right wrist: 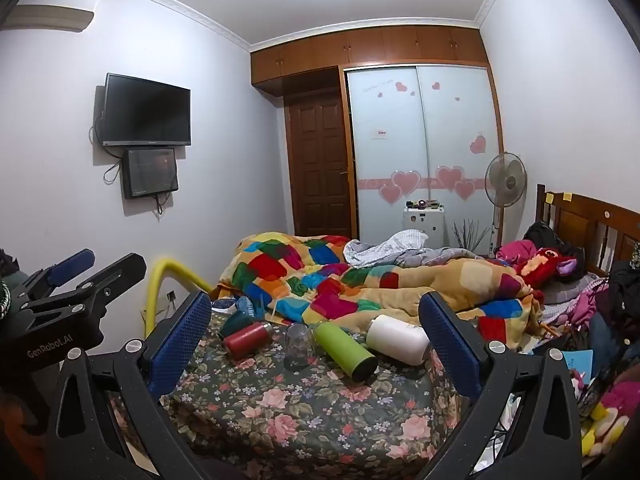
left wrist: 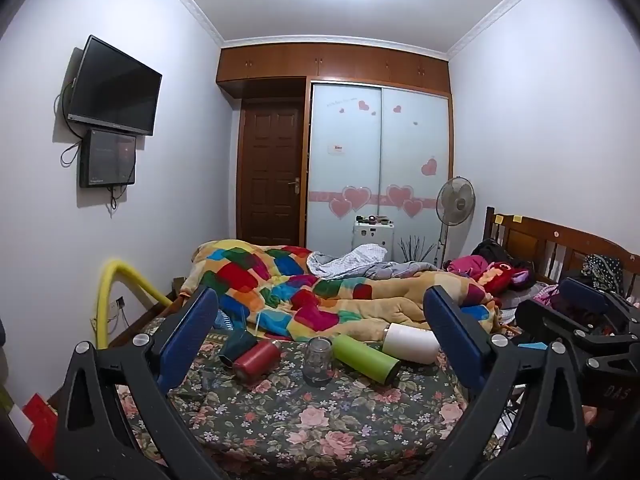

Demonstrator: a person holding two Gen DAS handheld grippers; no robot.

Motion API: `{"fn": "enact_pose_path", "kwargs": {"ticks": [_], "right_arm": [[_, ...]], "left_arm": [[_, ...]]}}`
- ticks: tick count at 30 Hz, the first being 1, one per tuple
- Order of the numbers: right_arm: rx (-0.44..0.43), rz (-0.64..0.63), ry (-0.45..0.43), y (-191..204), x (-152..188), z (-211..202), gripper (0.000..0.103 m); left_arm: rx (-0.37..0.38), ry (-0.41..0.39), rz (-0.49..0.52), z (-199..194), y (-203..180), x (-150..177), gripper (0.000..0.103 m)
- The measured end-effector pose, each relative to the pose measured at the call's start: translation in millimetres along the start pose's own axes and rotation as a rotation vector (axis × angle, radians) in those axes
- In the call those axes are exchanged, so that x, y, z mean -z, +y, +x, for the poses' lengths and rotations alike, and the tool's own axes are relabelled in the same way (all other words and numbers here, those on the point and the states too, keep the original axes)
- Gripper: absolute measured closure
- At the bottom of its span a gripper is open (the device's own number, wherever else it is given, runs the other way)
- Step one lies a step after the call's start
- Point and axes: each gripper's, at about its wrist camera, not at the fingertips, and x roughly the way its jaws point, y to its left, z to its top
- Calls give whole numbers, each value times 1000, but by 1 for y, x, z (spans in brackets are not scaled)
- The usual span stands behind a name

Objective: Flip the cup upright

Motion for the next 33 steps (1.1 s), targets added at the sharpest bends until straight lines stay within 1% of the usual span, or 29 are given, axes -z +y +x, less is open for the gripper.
{"fn": "enact_pose_path", "kwargs": {"ticks": [1,7,20,33], "right_arm": [[-1,1,3,0,0,0,0],[0,0,9,1,0,0,0],[2,-6,12,3,-1,0,0],[12,-2,12,1,-1,-2,0]], "left_arm": [[10,11,-6,1,1,0,0],[7,20,0,3,0,-1,0],[6,13,14,4,-1,2,0],[0,9,7,4,0,-4,0]]}}
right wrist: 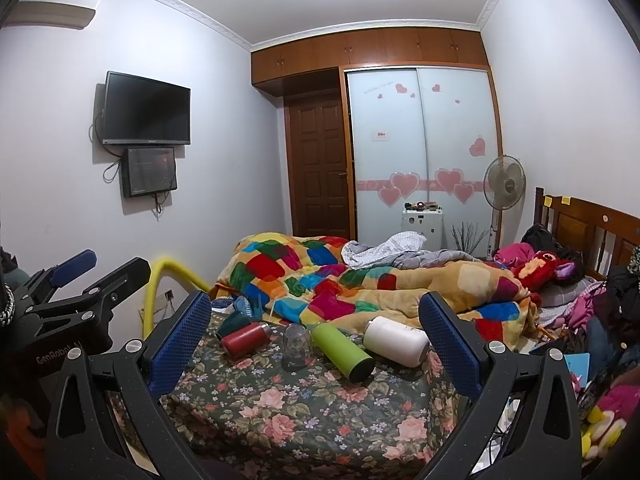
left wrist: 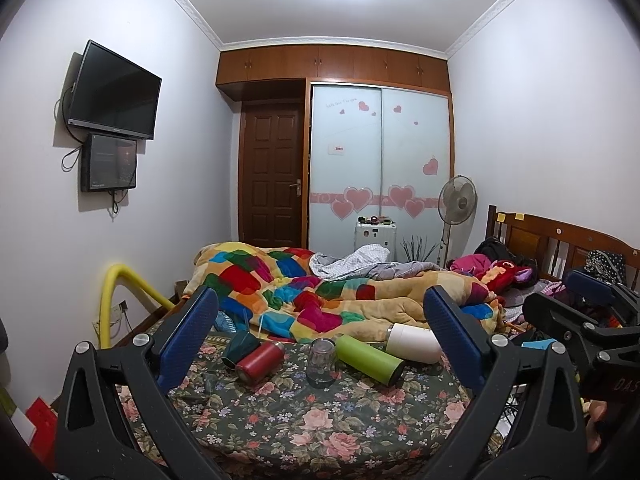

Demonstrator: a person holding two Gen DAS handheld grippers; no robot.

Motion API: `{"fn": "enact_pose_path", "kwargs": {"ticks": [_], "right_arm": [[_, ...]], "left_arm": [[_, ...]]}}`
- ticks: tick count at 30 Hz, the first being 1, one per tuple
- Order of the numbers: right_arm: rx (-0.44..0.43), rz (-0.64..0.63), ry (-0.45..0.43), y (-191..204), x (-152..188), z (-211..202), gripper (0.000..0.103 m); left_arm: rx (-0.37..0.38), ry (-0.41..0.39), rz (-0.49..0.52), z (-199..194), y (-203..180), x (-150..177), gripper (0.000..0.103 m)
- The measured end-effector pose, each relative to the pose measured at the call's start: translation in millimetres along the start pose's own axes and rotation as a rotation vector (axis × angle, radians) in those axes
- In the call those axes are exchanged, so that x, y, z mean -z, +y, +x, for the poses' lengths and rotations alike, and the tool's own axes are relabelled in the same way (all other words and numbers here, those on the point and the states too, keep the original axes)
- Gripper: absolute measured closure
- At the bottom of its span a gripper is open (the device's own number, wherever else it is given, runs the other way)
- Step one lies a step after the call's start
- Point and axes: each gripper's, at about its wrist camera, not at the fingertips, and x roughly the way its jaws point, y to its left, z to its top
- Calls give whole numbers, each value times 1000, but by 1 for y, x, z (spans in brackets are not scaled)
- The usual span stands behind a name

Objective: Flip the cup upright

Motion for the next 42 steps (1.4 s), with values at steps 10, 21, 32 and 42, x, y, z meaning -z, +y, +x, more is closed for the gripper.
{"fn": "enact_pose_path", "kwargs": {"ticks": [10,21,32,42], "right_arm": [[1,-1,-1,-2,-3,-2,0],[1,-3,-1,-1,-2,-2,0],[1,-5,0,0,-2,-2,0],[3,-6,1,-1,-1,-2,0]], "left_arm": [[-1,-2,1,0,-1,0,0],[1,-3,-1,-1,0,1,0],[1,-3,-2,-1,1,1,0],[4,3,-5,2,0,2,0]]}}
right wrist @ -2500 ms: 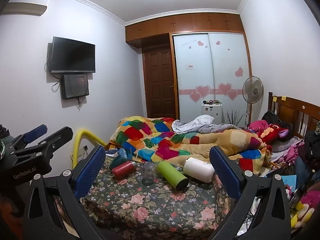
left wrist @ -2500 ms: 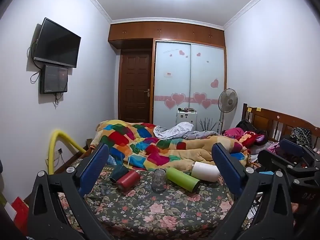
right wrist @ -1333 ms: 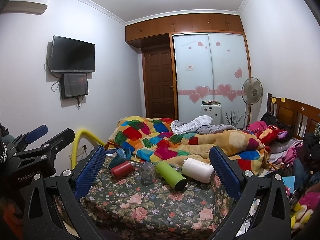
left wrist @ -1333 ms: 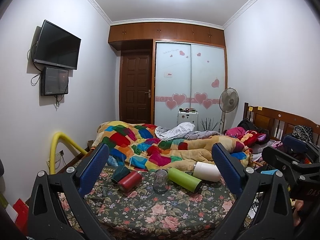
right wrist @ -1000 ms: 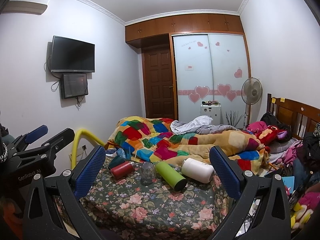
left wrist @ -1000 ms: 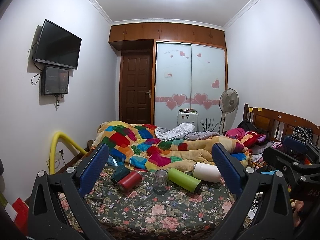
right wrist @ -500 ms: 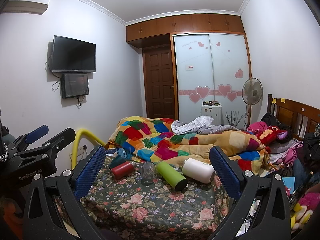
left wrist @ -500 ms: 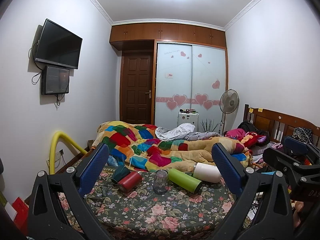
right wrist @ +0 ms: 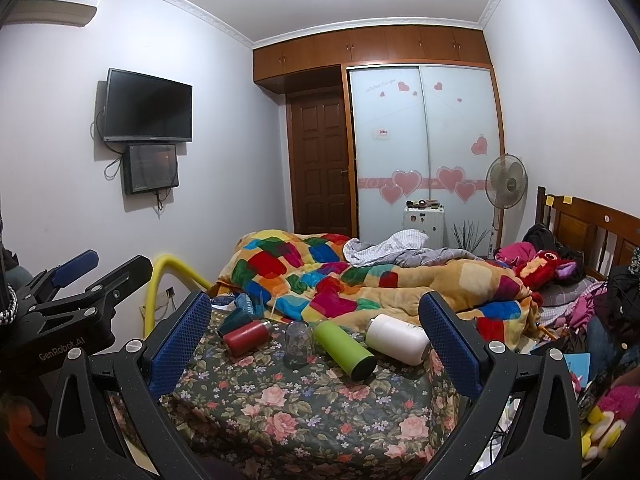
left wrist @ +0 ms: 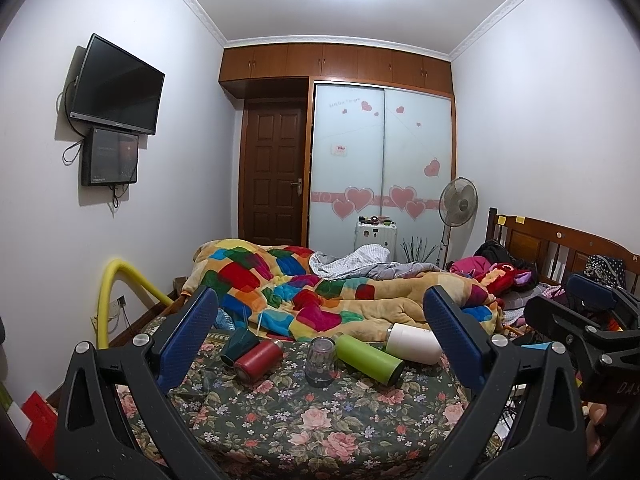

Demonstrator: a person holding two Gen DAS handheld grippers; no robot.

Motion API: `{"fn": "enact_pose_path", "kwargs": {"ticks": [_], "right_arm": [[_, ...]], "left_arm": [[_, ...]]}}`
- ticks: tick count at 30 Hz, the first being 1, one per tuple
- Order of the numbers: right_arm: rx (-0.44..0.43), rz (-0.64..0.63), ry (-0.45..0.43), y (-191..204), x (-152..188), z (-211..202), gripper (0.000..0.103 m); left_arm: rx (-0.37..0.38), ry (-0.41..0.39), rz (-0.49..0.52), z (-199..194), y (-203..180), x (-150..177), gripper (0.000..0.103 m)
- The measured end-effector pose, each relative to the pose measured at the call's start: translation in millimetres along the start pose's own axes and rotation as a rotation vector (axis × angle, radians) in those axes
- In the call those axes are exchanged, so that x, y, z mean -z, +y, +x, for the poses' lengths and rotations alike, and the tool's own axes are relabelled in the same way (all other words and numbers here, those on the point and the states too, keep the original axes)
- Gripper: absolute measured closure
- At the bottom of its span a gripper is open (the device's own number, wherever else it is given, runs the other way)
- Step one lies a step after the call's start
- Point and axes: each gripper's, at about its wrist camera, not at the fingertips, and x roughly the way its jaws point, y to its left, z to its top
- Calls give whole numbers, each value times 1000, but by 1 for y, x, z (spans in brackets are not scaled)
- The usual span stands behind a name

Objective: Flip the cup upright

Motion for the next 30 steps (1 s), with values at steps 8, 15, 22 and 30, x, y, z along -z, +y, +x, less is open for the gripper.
{"fn": "enact_pose_path", "kwargs": {"ticks": [8,15,22,30], "right_arm": [[4,5,19,-1,4,3,0],[13,12,53,-4,5,19,0],[36,26,123,-15,15,50,0],[83,58,241,-33,34,102,0]], "left_arm": [[0,8,-1,6,-1,5,0],[-11,35,-13,28,6,16,0],[-74,155,-47,84,36,42,0],[-114,452,-66,199,94,111,0]]}}
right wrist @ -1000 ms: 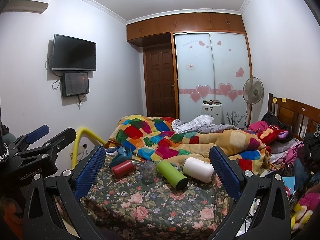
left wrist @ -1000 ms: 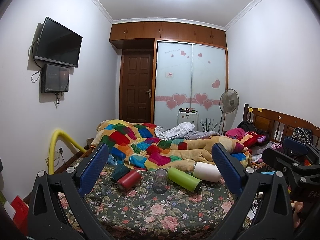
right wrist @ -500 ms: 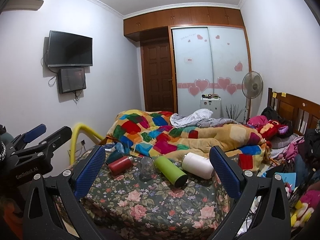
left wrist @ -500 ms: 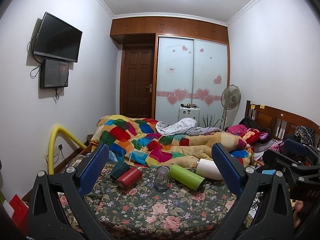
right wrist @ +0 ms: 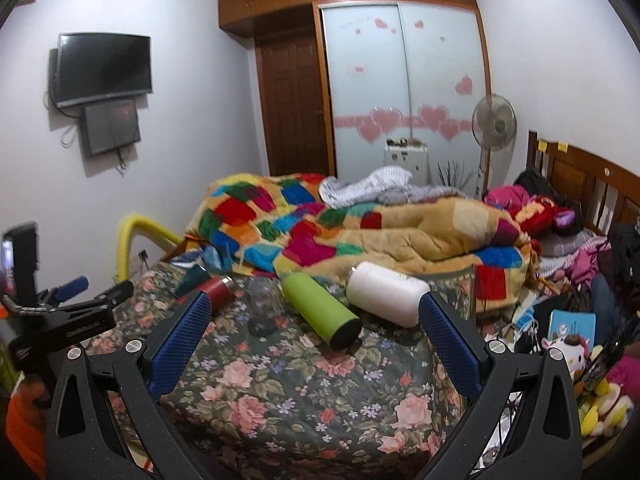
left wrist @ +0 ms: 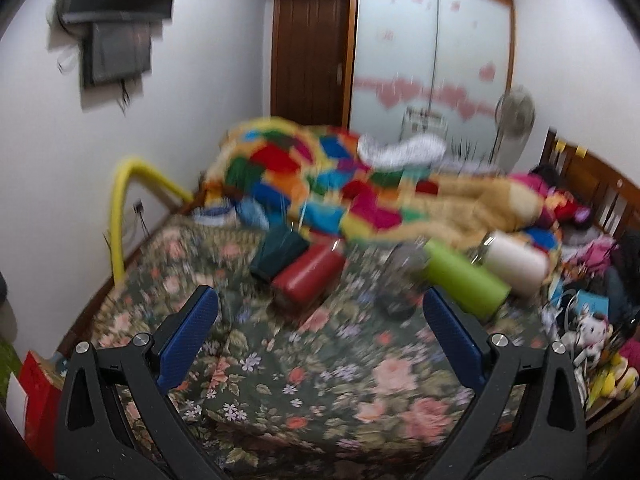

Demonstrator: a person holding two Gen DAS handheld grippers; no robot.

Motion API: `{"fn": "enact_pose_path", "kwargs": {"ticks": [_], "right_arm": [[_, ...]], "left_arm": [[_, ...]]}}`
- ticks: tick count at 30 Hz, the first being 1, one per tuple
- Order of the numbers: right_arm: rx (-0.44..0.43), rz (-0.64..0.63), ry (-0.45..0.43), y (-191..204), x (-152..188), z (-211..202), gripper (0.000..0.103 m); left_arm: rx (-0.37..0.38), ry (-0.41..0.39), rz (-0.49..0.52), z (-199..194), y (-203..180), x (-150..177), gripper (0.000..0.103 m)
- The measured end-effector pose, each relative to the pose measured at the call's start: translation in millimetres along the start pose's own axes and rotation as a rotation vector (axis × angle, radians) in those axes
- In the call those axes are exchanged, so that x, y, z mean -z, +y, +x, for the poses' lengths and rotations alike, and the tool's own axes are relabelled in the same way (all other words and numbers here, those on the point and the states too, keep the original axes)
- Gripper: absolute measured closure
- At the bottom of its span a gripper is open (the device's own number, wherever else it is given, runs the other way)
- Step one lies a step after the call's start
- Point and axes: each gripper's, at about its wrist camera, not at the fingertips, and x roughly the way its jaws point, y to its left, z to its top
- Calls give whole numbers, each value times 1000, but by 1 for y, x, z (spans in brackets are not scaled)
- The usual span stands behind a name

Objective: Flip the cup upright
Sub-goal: 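Move the left tool down to the lying red tumbler and close on it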

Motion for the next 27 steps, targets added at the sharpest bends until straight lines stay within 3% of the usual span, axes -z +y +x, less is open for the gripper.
{"fn": "enact_pose_path", "kwargs": {"ticks": [8,13,16,27], "right_arm": [[41,22,113,-12,9,54,0],[50,25,168,-13,16,82,0],[55,17,193,-10,19,93,0],[34,16,235,-6,26,115,0]], "left_arm": [[81,212,106,132,23,-10,0],[154,338,122,187,32,-12,18],[193,390,121,204,31,-13,25],[259,468,228,229,4,-18,26]]}}
